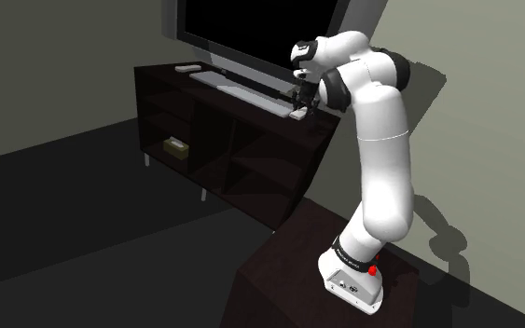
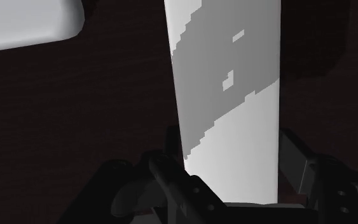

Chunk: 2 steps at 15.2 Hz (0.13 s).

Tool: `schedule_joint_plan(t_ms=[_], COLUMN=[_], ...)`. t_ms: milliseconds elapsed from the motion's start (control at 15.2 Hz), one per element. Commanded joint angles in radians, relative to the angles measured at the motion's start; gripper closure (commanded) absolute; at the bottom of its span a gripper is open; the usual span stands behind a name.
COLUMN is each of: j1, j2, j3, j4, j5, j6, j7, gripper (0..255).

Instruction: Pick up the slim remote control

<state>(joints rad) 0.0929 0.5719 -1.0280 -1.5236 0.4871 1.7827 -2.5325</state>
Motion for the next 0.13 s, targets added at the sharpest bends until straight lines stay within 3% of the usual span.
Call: schedule_joint_plan(t_ms=[0, 66], j1=[-0.003, -0.002], j2=[-0.003, -0.003], j3=[-0.002, -0.002], j4=[0.015, 0.015], j5=[-0.004, -0.004], j6=[-0.015, -0.015], j7=[0.003, 0.003], gripper=[255, 255])
